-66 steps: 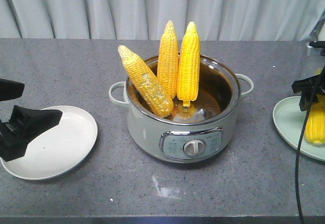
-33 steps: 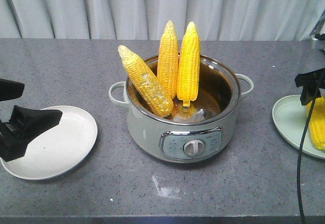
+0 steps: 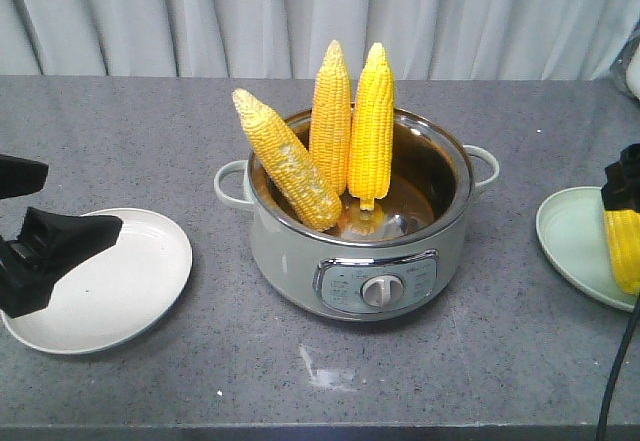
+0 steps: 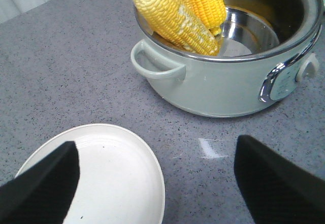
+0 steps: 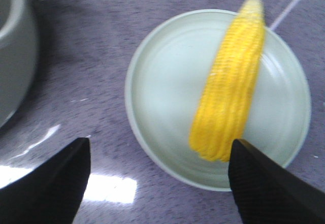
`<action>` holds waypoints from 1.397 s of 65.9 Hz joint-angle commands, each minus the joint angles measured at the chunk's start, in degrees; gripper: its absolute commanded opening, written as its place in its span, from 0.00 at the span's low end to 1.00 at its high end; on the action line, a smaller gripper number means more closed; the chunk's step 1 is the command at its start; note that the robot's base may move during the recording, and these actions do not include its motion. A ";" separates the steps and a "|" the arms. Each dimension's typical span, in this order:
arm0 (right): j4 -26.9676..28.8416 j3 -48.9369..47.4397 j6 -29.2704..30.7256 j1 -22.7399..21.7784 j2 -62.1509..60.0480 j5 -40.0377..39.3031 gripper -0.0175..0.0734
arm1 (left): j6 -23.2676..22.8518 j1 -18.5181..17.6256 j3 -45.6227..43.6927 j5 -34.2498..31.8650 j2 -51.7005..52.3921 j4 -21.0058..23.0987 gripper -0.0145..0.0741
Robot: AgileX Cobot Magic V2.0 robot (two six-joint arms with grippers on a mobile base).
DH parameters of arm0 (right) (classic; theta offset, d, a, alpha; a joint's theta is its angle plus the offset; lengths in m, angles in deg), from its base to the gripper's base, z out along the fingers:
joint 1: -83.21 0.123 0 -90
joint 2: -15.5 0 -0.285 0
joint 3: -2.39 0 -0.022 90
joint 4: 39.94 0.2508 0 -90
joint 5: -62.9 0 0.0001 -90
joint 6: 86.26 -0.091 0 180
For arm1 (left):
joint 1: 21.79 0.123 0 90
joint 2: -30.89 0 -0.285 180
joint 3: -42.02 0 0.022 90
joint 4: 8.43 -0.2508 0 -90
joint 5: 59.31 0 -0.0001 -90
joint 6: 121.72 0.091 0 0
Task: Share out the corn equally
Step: 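Lower the held corn cob onto the pale green plate and release, then move the left gripper over the pot toward a corn cob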
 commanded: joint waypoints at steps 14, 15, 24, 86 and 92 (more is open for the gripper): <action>0.15 10.69 -2.87 9.39 -14.54 -5.35 0.75 | -0.13 -0.29 -1.85 -3.36 0.26 1.66 0.83; 0.15 11.15 -2.99 9.65 -15.17 -5.35 0.75 | -0.13 -0.29 -1.85 -3.36 0.26 1.66 0.83; 1.41 15.13 -3.01 10.53 -21.72 -6.12 0.74 | -0.13 -0.29 -1.85 -3.76 0.26 2.32 0.83; 1.15 17.22 -2.79 10.53 -33.51 -9.17 0.74 | 20.74 -0.51 -12.55 -12.05 -21.85 29.65 0.84; 1.15 17.22 -2.79 10.53 -33.51 -9.17 0.74 | 20.87 -1.54 -15.39 -11.79 -25.17 29.67 0.84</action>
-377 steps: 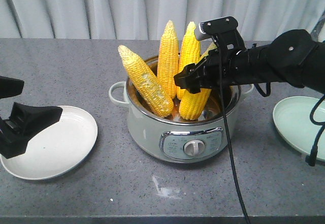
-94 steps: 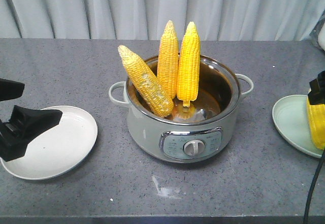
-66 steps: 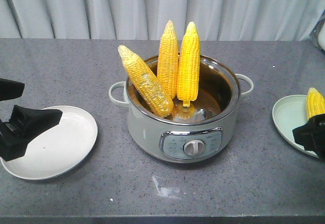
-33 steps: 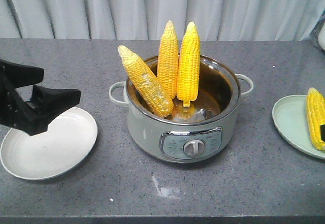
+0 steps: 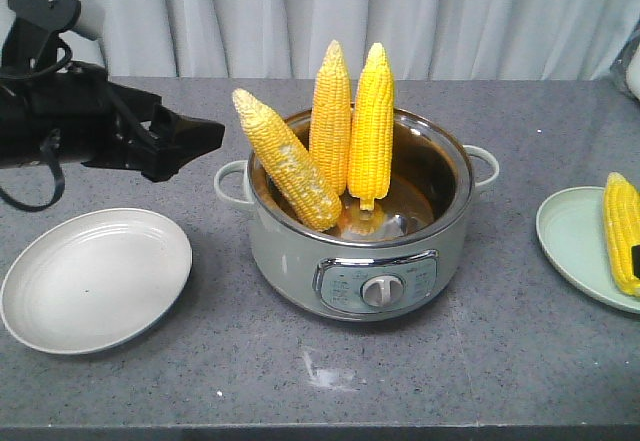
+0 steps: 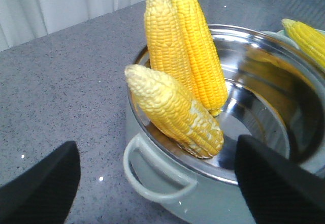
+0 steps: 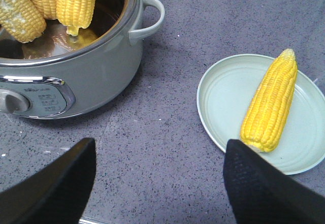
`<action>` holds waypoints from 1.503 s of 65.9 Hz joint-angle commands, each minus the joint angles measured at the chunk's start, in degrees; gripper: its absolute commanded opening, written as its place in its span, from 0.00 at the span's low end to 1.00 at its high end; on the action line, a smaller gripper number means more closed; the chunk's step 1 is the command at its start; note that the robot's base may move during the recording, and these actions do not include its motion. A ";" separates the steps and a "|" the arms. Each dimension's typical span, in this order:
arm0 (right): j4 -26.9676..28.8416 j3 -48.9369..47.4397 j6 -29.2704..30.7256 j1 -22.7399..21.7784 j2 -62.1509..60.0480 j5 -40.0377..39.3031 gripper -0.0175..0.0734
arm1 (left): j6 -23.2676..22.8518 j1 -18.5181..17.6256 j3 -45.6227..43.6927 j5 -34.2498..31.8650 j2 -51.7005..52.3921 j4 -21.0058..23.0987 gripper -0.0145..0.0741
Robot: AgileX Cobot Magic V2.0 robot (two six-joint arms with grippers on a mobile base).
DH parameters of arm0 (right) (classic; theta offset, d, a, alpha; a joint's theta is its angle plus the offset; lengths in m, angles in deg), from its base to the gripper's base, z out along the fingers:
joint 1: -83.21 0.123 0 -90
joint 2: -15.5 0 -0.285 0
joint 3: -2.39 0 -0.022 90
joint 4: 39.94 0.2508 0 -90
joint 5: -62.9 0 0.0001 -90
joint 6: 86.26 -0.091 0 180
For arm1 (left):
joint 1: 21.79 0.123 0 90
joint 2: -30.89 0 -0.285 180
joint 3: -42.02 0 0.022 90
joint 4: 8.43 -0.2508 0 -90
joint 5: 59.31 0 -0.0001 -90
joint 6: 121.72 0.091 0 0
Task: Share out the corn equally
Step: 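Move the left gripper over the pot toward a corn cob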
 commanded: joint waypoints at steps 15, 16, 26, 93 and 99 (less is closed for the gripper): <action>0.18 -1.42 0.11 0.11 -0.05 -3.43 0.74 | 0.39 -3.77 -10.80 -1.63 -9.33 2.59 0.84; 0.18 -1.42 0.11 0.11 -0.05 -3.43 0.74 | 0.39 -3.96 -11.16 -1.87 -10.02 2.59 0.84; 0.18 -1.42 0.11 0.11 -0.05 -3.43 0.74 | 0.38 -4.81 -15.55 -2.66 -15.34 3.88 0.83; 0.18 -1.42 0.11 0.11 -0.05 -3.37 0.74 | 3.24 -14.12 -23.05 -2.94 -24.45 3.92 0.46; 0.18 -1.42 0.11 0.11 -0.05 -3.33 0.74 | 3.24 -14.12 -23.05 -2.94 -24.35 3.97 0.44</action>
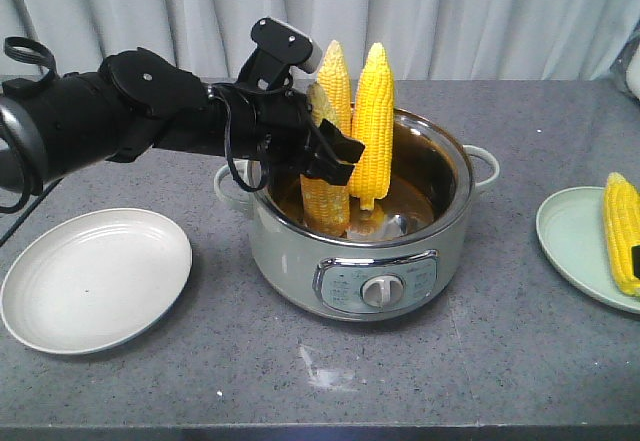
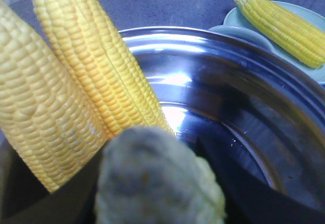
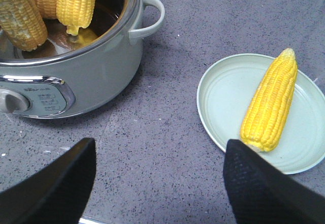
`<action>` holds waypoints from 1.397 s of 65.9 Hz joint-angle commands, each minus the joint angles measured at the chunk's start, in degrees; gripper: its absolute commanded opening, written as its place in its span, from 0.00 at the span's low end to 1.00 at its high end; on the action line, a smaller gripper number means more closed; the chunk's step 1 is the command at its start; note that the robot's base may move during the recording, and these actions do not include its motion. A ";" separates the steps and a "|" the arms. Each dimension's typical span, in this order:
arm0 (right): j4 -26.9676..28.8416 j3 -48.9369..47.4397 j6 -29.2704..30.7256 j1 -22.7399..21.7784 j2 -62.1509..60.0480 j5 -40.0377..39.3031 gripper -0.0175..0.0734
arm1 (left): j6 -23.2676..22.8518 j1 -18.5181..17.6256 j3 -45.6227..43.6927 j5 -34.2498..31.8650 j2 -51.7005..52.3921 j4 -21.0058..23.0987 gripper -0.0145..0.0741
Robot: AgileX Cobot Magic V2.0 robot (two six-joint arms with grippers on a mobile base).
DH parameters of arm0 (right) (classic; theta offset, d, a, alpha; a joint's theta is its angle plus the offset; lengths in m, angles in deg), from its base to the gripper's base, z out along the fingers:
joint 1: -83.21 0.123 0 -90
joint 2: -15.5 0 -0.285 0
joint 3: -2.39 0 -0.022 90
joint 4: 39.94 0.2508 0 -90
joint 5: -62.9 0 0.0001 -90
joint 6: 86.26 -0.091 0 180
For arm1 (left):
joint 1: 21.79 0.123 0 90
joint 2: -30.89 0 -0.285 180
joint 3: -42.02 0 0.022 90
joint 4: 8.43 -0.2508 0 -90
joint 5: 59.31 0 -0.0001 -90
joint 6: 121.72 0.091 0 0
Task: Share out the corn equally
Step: 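Move the left gripper over the pot toward a corn cob, then grasp the leaning corn cob with the left gripper and lift it out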
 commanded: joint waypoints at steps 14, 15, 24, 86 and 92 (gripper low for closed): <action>0.18 -1.47 0.11 0.11 -0.05 -3.31 0.74 | 0.08 -0.22 -1.91 -1.29 4.92 2.46 0.43; 0.18 -1.47 0.11 0.11 -0.05 -3.31 0.74 | 0.08 -0.22 -1.91 -1.29 5.17 2.46 0.43; 0.18 -1.47 0.11 0.11 -0.05 -3.31 0.74 | 0.13 -0.22 -1.91 -1.43 8.37 2.35 0.43; 0.18 -1.47 0.11 0.11 -0.05 -3.24 0.74 | -50.79 -0.22 -1.85 11.83 30.16 -63.62 0.43; 0.18 -1.47 0.11 0.11 -0.05 -3.24 0.74 | -58.59 -0.22 -1.85 17.72 29.74 -72.11 0.43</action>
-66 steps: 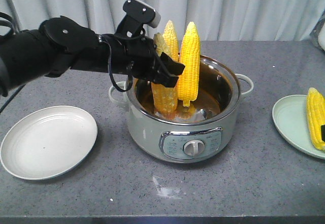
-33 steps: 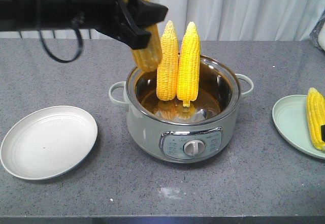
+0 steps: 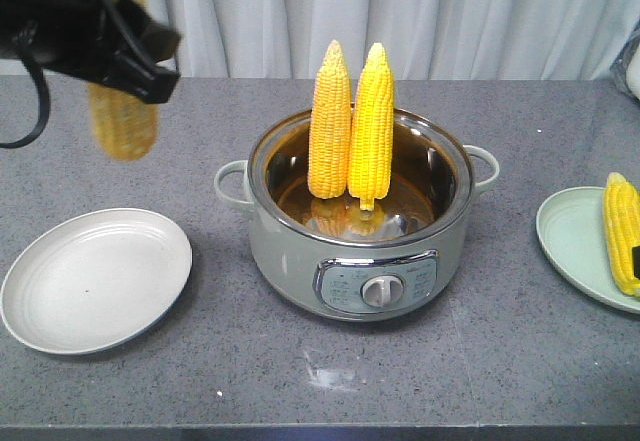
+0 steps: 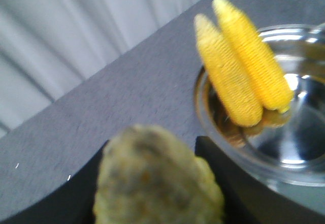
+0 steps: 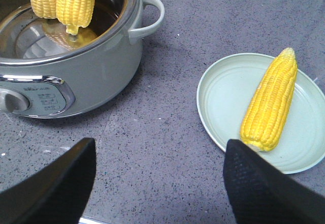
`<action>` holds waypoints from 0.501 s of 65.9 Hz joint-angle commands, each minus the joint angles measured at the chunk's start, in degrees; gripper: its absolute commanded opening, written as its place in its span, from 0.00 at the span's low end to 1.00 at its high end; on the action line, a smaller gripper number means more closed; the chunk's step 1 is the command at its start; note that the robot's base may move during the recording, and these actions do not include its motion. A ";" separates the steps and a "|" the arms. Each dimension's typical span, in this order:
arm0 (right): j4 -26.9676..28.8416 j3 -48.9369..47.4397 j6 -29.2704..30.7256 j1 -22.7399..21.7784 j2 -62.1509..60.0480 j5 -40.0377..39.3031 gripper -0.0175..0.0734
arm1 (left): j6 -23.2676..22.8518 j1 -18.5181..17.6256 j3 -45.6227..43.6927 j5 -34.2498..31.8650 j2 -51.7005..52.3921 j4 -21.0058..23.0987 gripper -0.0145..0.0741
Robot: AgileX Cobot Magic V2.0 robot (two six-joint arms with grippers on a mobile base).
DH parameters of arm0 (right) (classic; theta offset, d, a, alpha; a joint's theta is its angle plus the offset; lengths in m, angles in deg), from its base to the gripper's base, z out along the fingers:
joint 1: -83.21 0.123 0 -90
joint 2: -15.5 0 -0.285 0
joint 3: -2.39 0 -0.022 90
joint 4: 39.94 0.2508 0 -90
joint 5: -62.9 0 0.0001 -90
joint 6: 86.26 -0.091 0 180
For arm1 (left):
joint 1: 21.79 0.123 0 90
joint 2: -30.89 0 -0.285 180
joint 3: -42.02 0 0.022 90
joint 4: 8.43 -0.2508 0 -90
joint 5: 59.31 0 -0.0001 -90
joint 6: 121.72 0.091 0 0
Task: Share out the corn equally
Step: 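Grasp the leaning corn cob with the left gripper and lift it out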
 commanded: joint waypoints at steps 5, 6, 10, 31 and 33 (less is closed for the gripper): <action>0.23 -1.47 0.11 0.11 -0.05 -3.34 0.74 | -13.04 0.15 -1.78 4.77 0.61 -13.41 0.43; 0.23 -1.47 0.11 0.11 -0.05 -3.34 0.74 | -13.43 0.45 -1.78 5.26 0.54 -13.62 0.43; 0.23 -1.47 0.11 0.11 -0.05 -3.34 0.74 | -14.44 1.85 -1.78 7.71 -0.19 -13.75 0.43; 0.23 -1.47 0.11 0.11 -0.05 -3.34 0.74 | -15.69 9.51 -1.78 19.02 -6.02 -10.04 0.43; 0.23 -1.47 0.11 0.11 -0.05 -3.34 0.74 | -15.54 9.89 -1.78 19.69 -6.57 -9.31 0.43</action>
